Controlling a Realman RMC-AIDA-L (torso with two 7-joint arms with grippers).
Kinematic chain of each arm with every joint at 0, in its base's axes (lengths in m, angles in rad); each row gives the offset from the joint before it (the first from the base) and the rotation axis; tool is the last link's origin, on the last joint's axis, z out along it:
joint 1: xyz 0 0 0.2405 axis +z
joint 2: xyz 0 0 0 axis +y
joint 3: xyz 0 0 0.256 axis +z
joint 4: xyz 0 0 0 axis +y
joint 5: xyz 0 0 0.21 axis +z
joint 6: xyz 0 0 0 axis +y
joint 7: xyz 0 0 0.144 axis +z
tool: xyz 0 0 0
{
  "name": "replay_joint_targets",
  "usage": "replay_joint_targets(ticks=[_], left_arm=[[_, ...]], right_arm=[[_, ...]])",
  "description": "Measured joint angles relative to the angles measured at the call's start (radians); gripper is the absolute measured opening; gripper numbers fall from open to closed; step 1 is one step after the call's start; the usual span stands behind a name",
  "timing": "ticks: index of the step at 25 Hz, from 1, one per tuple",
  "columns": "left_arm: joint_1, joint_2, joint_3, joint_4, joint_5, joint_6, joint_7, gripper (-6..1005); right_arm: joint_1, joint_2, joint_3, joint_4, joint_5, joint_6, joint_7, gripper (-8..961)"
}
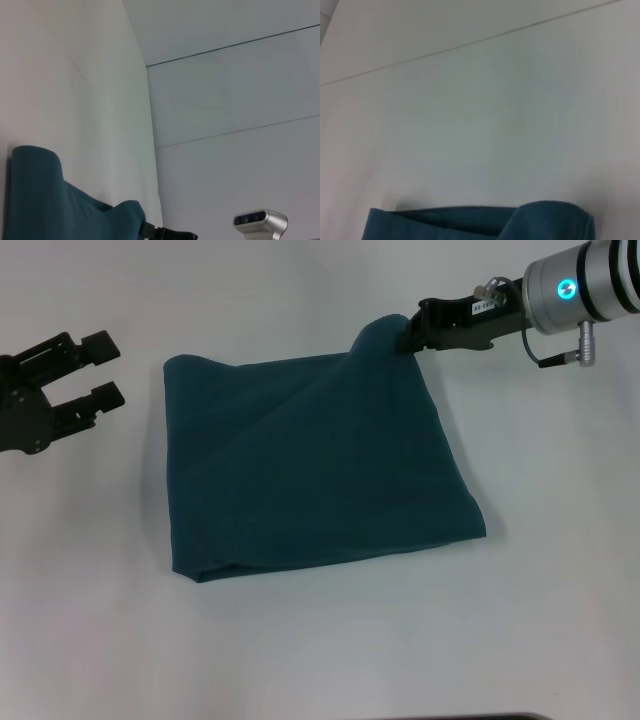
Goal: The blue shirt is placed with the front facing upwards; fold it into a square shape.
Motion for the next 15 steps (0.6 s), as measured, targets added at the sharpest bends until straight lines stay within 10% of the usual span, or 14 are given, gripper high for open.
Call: replay_joint_targets(ticks=[9, 15], left_arm=[[0.005, 0.003, 0.0, 0.002, -0.002, 0.002, 0.001, 797], [0.002, 0.005, 0.0, 0.002, -0.002, 0.003, 0.002, 797]], right_arm=[[-0.004, -0.066, 0.009, -0.01, -0.072, -0.017, 0.013, 147], [-0.039, -0.1, 0.097, -0.083, -0.055, -0.116, -0.01, 393]])
